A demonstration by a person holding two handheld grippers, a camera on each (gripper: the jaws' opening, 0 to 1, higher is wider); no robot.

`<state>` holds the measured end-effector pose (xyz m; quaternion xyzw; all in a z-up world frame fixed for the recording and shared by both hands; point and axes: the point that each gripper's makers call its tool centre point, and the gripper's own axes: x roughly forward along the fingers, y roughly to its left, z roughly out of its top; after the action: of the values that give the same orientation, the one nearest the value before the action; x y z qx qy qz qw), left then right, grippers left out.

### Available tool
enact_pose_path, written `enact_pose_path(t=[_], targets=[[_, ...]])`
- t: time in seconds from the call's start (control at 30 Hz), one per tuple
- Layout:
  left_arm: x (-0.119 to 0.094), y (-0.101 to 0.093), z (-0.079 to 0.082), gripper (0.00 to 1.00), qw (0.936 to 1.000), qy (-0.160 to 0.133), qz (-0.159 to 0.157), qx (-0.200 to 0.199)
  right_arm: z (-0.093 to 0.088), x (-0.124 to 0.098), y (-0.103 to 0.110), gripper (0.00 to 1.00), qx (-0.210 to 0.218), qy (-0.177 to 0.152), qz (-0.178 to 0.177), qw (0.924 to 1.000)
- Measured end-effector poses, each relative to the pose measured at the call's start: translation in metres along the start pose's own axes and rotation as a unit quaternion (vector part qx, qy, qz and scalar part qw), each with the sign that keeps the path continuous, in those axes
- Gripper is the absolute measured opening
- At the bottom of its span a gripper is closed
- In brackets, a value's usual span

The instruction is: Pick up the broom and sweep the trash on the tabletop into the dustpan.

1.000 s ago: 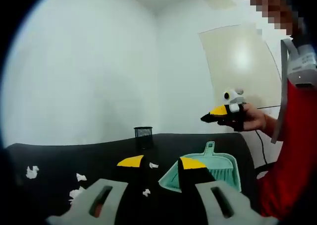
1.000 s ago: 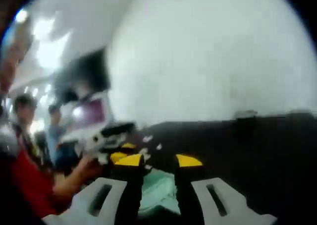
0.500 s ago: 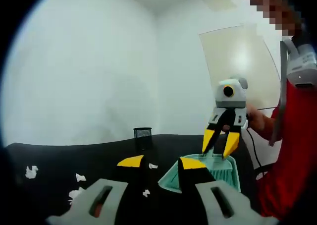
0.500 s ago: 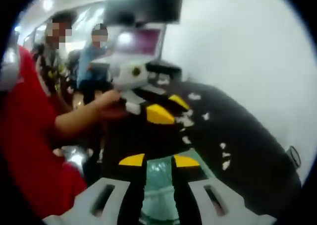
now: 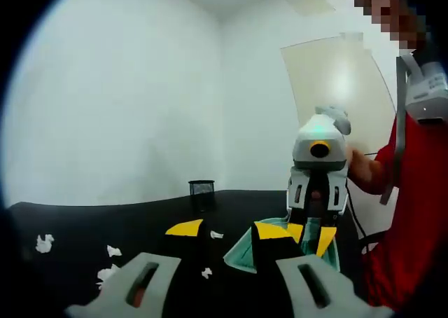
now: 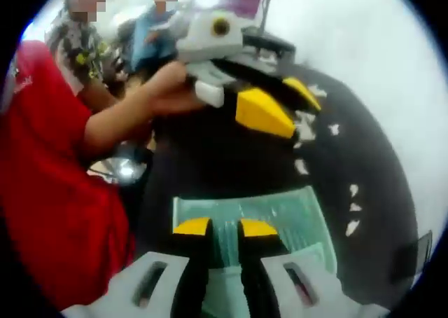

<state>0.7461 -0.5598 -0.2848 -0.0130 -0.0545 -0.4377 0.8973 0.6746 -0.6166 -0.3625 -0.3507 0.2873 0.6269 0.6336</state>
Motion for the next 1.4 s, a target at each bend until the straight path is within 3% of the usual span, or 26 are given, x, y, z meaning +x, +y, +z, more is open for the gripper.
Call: enact_pose_path(t=[0.13,0.2,0.27,0.6,0.93,1.1,1.3,1.4], targets=[[0.000,0.000,0.000,0.24,1.0000,0.000,0.000,0.000,0.000,0.004,0.001,0.11,-0.006,0.009,0.012,0.9999],[0.000,0.000,0.000,0.24,1.0000,-0.001,0.000,0.000,0.001,0.004,0.000,0.08,-0.043,0.010,0.013,0.9990],[0.000,0.000,0.000,0.24,1.0000,-0.001,-0.001,0.000,0.002,0.001,-0.003,0.06,-0.038,0.004,0.008,0.9992],[0.000,-0.001,0.001,0.24,1.0000,-0.001,-0.001,0.000,0.017,-0.026,-0.008,0.04,-0.028,-0.073,-0.020,0.9968],[-0.001,-0.005,0.006,0.25,0.9999,-0.011,-0.007,0.011,0.028,-0.065,-0.013,0.04,-0.006,-0.152,-0.041,0.9874],[0.000,-0.018,0.012,0.27,0.9988,-0.018,-0.027,0.037,0.030,-0.079,-0.013,0.04,0.014,-0.198,-0.042,0.9793],[0.004,-0.049,0.019,0.28,0.9927,-0.025,-0.081,0.086,0.030,-0.096,-0.017,0.04,0.042,-0.247,-0.043,0.9671],[0.005,-0.059,0.023,0.26,0.9896,-0.028,-0.091,0.107,0.030,-0.101,-0.019,0.04,0.049,-0.261,-0.044,0.9630]])
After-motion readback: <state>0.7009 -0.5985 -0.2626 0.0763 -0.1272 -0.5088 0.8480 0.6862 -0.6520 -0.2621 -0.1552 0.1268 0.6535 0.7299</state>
